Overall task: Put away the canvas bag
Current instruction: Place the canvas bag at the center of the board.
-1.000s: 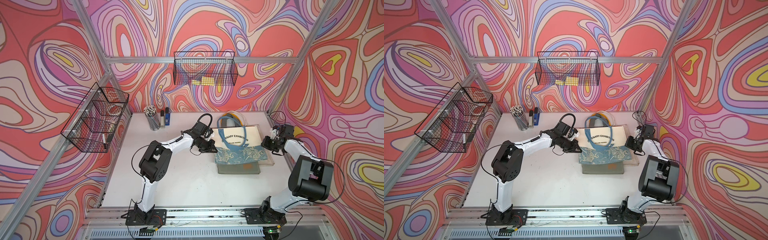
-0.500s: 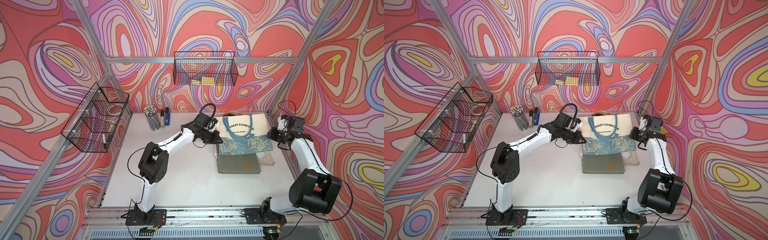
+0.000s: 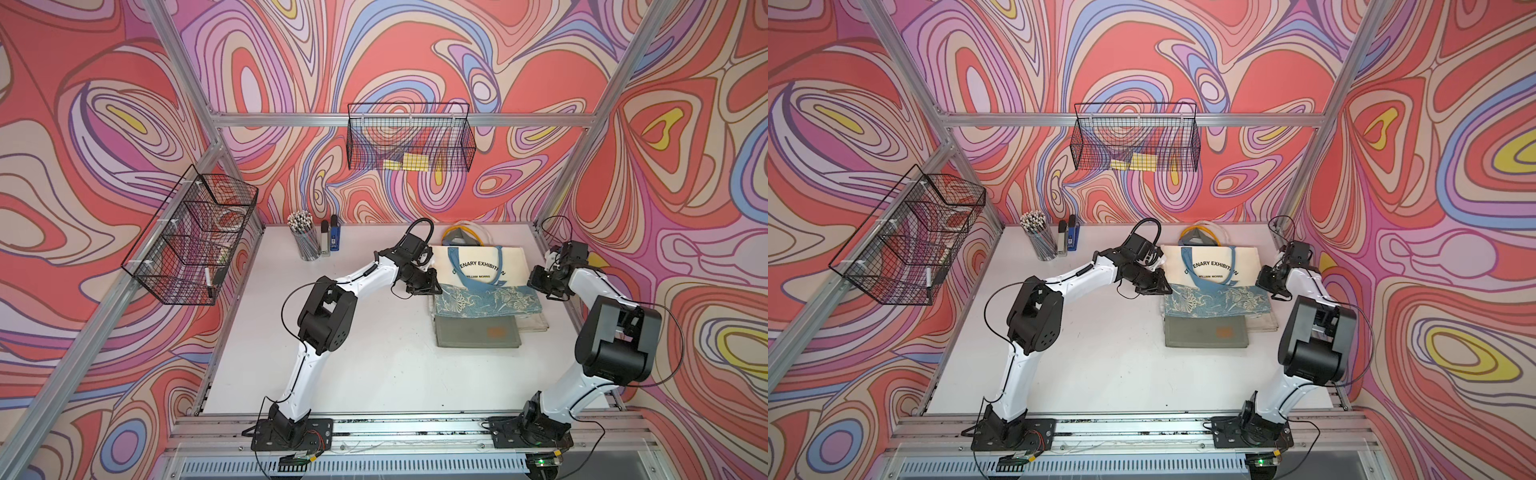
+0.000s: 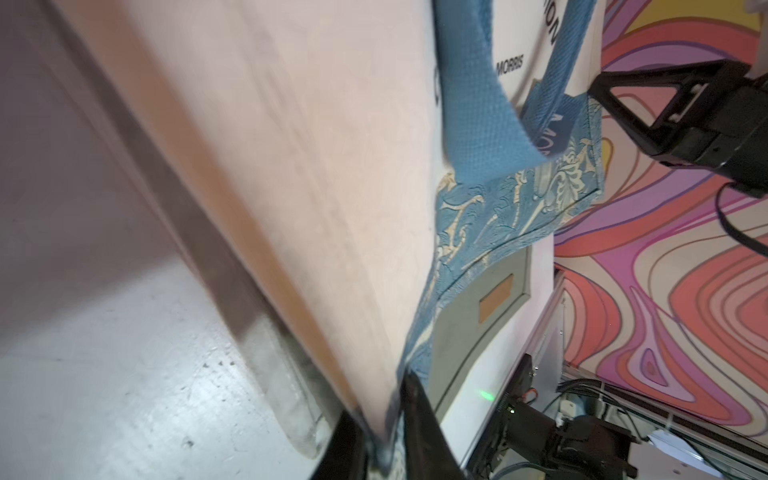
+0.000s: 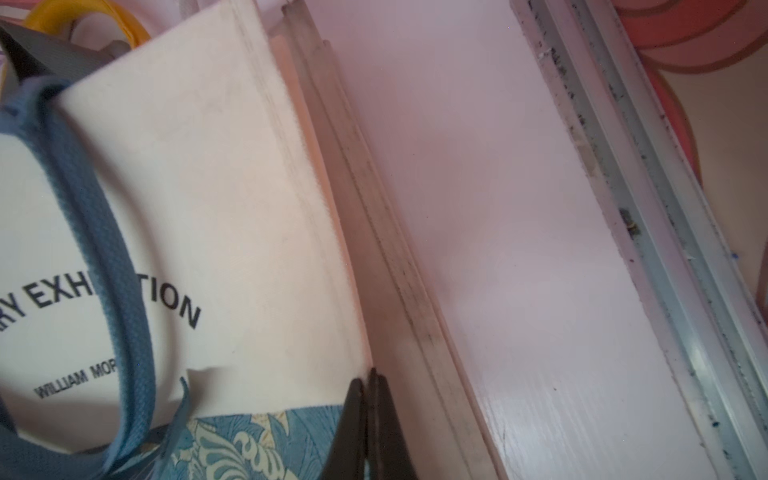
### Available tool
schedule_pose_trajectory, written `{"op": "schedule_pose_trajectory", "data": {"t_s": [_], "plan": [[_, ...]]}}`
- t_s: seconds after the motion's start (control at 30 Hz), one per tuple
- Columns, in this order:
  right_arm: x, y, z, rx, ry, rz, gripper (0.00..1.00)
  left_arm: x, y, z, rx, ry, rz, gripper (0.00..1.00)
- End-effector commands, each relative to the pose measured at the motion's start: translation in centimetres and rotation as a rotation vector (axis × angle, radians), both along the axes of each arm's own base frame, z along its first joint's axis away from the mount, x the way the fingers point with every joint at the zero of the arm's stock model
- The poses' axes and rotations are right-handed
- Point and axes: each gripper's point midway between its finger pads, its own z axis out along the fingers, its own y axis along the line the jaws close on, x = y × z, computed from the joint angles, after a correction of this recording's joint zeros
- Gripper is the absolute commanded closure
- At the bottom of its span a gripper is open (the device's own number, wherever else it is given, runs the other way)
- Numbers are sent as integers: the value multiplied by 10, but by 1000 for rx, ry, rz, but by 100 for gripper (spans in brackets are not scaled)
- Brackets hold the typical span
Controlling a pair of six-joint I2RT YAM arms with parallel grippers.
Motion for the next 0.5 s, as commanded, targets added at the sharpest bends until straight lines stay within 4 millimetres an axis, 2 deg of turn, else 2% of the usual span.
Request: {"op": "schedule_pose_trajectory", "data": {"t_s": [0.0,0.07,0.17,0.23,0.3,0.37,0.43,0.47], "plan": [[1,0,14,-30,-6,-2,72,-1,21,7,144,-72,19,57],[-1,-8,33,-82,-42,-26,66,-3,38,21,220,-135,27,50],[-4,-11,68,-136,-126,-41,58,-5,60,53,286,-257,61,44],[-4,-2,83,-111,-181,-20,57,-7,61,77,247,-316,78,42],[-2,9,89,-52,-209,0,59,-9,50,102,182,-357,74,40],[-2,18,83,3,-203,0,62,-14,30,122,126,-385,39,39],[-6,28,66,47,-189,-8,66,-19,5,127,78,-379,7,39],[-9,31,53,79,-177,-19,67,-19,-8,122,45,-351,-1,39]]}}
